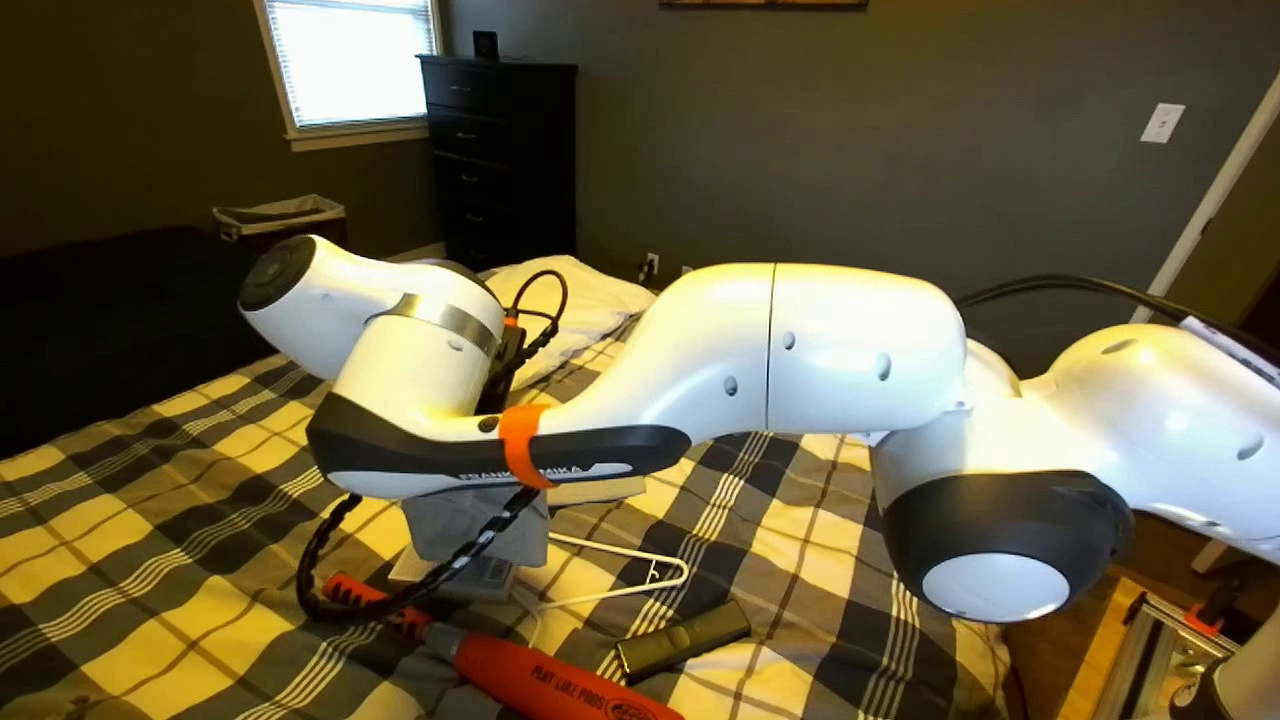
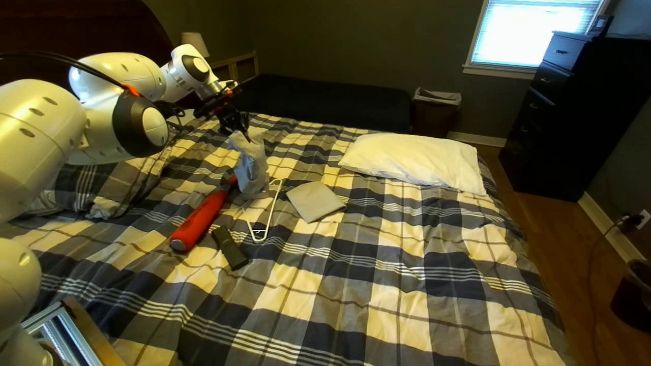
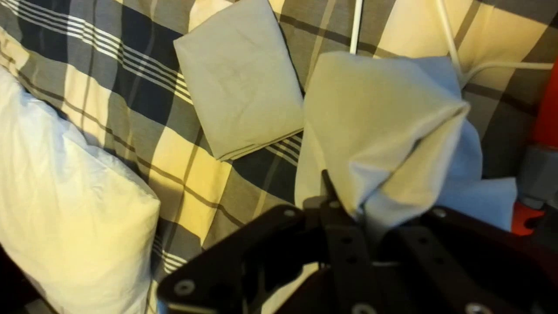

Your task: Raise one grey cloth, then put it on the bed

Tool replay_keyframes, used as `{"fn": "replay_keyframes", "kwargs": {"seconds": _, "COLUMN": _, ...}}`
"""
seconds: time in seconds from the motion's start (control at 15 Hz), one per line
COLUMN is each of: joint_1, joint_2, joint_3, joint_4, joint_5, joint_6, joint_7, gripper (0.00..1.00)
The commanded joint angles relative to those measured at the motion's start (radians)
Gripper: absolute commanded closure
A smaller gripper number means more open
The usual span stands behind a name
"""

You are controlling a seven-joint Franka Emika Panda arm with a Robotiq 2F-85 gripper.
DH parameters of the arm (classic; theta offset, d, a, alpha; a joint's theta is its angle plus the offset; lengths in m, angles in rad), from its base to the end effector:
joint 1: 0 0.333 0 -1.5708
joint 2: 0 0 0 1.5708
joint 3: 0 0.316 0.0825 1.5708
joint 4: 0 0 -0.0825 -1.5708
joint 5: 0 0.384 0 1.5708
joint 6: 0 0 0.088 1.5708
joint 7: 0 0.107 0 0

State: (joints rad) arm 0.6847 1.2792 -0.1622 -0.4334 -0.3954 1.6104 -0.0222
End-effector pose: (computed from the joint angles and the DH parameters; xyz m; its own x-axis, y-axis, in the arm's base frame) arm 0.6692 0.4342 0.2746 0.7872 0.6061 -0.1141 0.5679 -0.6403 0.5172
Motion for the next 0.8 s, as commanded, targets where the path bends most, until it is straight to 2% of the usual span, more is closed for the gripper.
{"fn": "replay_keyframes", "kwargs": {"seconds": 0.0, "joint_1": -0.043, "joint_2": -0.005, "joint_3": 0.033, "joint_4": -0.01, "joint_5": 0.059, "joint_6": -0.012, "joint_7": 0.043, "gripper": 0.98}}
{"fn": "replay_keyframes", "kwargs": {"seconds": 0.2, "joint_1": -0.065, "joint_2": -0.009, "joint_3": 0.02, "joint_4": -0.007, "joint_5": 0.081, "joint_6": -0.05, "joint_7": 0.205, "gripper": 0.98}}
{"fn": "replay_keyframes", "kwargs": {"seconds": 0.27, "joint_1": -0.054, "joint_2": -0.002, "joint_3": 0.014, "joint_4": -0.006, "joint_5": 0.053, "joint_6": -0.014, "joint_7": 0.132, "gripper": 0.92}}
{"fn": "replay_keyframes", "kwargs": {"seconds": 0.6, "joint_1": -0.066, "joint_2": -0.001, "joint_3": 0.014, "joint_4": -0.004, "joint_5": 0.06, "joint_6": -0.026, "joint_7": 0.189, "gripper": 0.92}}
{"fn": "replay_keyframes", "kwargs": {"seconds": 0.67, "joint_1": -0.077, "joint_2": -0.002, "joint_3": 0.018, "joint_4": -0.006, "joint_5": 0.067, "joint_6": -0.03, "joint_7": 0.189, "gripper": 0.98}}
{"fn": "replay_keyframes", "kwargs": {"seconds": 0.73, "joint_1": -0.099, "joint_2": -0.007, "joint_3": 0.031, "joint_4": -0.01, "joint_5": 0.084, "joint_6": -0.035, "joint_7": 0.171, "gripper": 0.98}}
